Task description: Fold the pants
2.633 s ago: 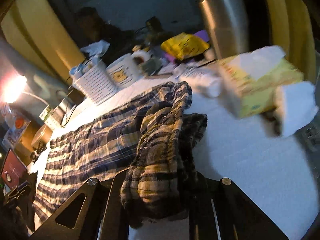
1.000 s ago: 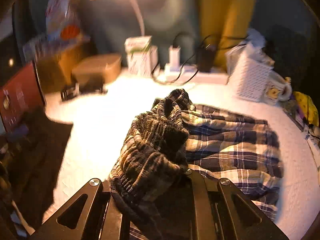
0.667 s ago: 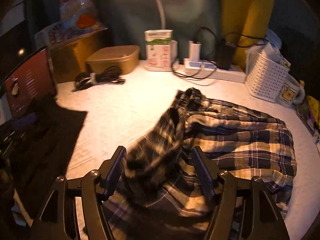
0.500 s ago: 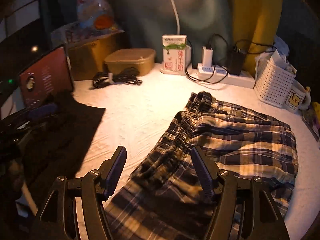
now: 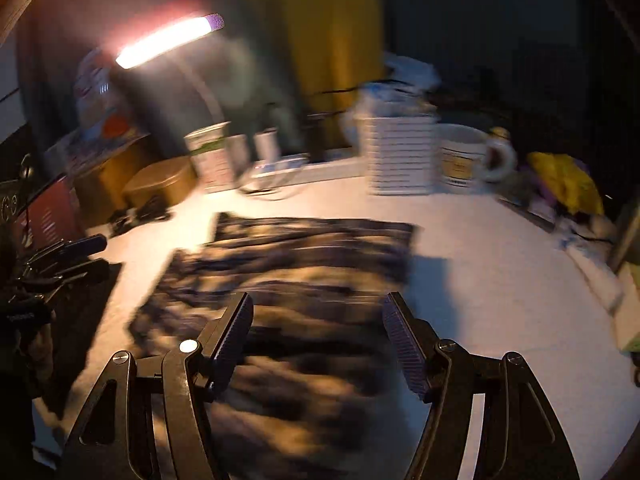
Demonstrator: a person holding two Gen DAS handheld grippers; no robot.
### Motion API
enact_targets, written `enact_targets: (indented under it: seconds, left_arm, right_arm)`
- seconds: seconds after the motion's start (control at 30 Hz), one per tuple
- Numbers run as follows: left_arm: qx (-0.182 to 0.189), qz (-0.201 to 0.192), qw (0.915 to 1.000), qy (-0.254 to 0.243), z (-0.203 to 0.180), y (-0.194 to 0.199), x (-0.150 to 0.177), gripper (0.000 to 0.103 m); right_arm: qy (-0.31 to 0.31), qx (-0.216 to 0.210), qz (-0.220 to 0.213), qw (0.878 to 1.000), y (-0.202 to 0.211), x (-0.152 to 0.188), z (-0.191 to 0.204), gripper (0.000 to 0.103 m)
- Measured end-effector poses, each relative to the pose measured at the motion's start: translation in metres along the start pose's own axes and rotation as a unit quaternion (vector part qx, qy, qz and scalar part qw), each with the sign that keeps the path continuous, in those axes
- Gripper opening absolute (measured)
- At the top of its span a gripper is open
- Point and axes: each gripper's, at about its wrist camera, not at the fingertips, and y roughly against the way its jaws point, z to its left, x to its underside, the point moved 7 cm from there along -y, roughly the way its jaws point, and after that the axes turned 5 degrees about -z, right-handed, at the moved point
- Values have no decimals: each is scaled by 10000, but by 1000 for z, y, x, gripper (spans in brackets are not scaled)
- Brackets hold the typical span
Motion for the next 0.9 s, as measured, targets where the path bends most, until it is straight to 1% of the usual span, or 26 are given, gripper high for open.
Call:
enact_targets:
  seconds: [0.03,0.07,0.1,0.17,0.27,0.3,0.33,0.37,0.4,0.43,0.5,0.53,0.57,0.6,0.67,0.73,0.8,0.9]
  left_arm:
    - [5,68,10000,-54,-2,-11,-1,76]
    - [-65,178,9997,-143,-2,-25,-1,76]
    - [-113,255,9994,-187,-2,-35,-1,76]
    - [-157,454,9986,-200,3,-56,0,76]
    - [-114,643,9978,-116,8,-76,3,76]
    - [-87,686,9975,-135,8,-80,5,75]
    - [-12,712,9973,-177,7,-83,6,72]
    - [65,734,9971,-196,5,-85,8,56]
    - [155,791,9966,-191,3,-87,10,46]
    - [221,835,9961,-181,1,-88,12,30]
    - [167,822,9962,-251,-1,-89,12,22]
    - [169,800,9963,-270,-1,-87,10,19]
    - [147,729,9969,-265,-1,-84,5,19]
    - [132,656,9975,-245,-1,-82,0,19]
    - [73,524,9984,-205,2,-82,-10,18]
    - [34,498,9986,-194,6,-88,-15,18]
    - [-51,510,9985,-203,10,-99,-18,18]
    - [-62,616,9980,-159,18,-117,-16,19]
  right_arm:
    - [-34,38,-26,10000,0,-1,-12,69]
    - [-61,54,-45,10000,-1,-2,-22,68]
    - [-75,57,-55,9999,-2,-4,-30,63]
    - [-82,28,-51,9999,-10,-9,-43,59]
    - [-74,-88,-62,9999,-21,-17,-53,50]
    - [-88,-162,-37,9998,-28,-20,-55,50]
    - [-98,-210,-18,9997,-34,-21,-56,50]
    - [-89,-301,27,9995,-42,-23,-57,50]
    - [-70,-395,115,9991,-50,-23,-56,50]
    - [-36,-488,237,9985,-58,-21,-52,50]
    - [167,-660,564,9961,-78,-14,-44,50]
    - [267,-632,625,9957,-86,-12,-41,50]
    - [283,-636,674,9953,-92,-10,-39,46]
    - [274,-661,682,9951,-95,-11,-39,32]
    - [259,-712,621,9952,-98,-17,-38,29]
    - [360,-654,590,9955,-103,-22,-38,28]
    - [485,-565,605,9954,-112,-23,-38,24]
    - [531,-440,630,9956,-125,-22,-40,24]
